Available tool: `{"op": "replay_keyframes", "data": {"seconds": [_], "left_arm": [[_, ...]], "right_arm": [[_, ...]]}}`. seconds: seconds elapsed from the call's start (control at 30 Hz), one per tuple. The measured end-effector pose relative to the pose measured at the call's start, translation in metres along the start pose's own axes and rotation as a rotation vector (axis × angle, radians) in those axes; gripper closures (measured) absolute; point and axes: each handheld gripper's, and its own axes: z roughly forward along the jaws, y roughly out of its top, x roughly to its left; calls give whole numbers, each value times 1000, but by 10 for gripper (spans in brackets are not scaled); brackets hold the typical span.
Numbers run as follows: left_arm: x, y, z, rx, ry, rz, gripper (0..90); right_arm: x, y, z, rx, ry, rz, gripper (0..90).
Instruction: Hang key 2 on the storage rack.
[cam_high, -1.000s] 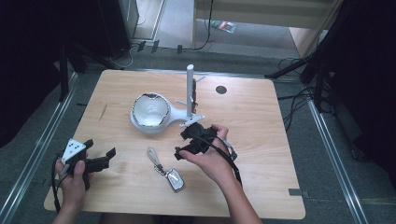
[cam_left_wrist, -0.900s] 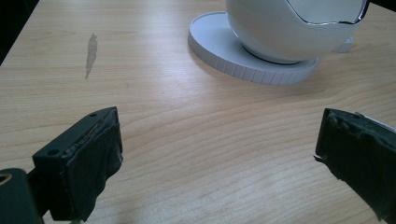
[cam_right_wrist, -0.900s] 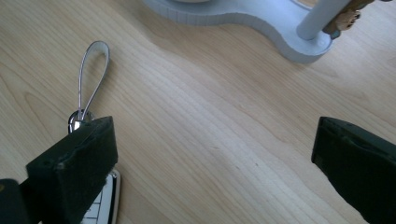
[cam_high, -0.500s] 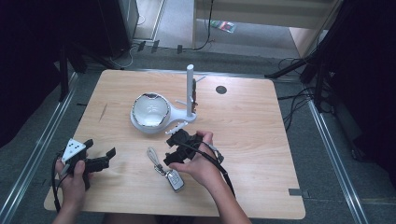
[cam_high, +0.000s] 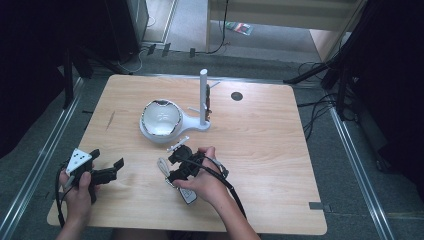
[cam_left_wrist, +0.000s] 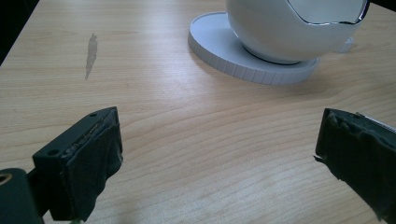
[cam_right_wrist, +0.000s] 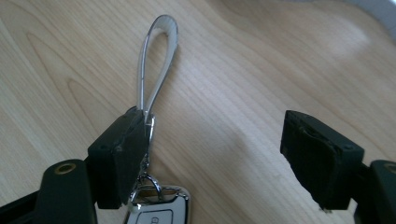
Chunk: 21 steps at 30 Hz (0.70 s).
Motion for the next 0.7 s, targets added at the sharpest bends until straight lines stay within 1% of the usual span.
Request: {"op": "replay_keyframes", "data": {"seconds": [0.07,0.23,0.27,0.3,0.33,0.43,0.53,0.57,0.6,0.63,0.67,0.7], "left_arm": [[0,0,0,0,0,0,12],[0,0,0,2,-1,1,12],[0,0,0,1,0,0,12],[0,0,0,1,-1,0,11],[0,0,0,1,-1,0,12],[0,0,0,1,-1,0,12],[0,0,0,1,0,0,12],[0,0,0,1,0,0,12],[0,0,0,0,0,0,12],[0,0,0,0,0,-1,12],[0,0,0,0,0,-1,11],[0,0,0,0,0,-1,12]], "right_arm": [[4,-1,5,15,14,-6,258],[9,-1,10,25,24,-17,266],[10,-1,11,29,27,-20,274],[11,-1,13,32,31,-23,304],[11,-1,13,32,31,-23,304],[14,-1,16,51,54,-31,380],[16,-2,18,61,80,-46,417],[17,-2,18,75,92,-43,448],[18,-3,19,84,105,-50,475],[19,-4,21,101,124,-58,530],[19,-4,21,101,124,-58,530],[20,-4,23,110,148,-61,572]]}}
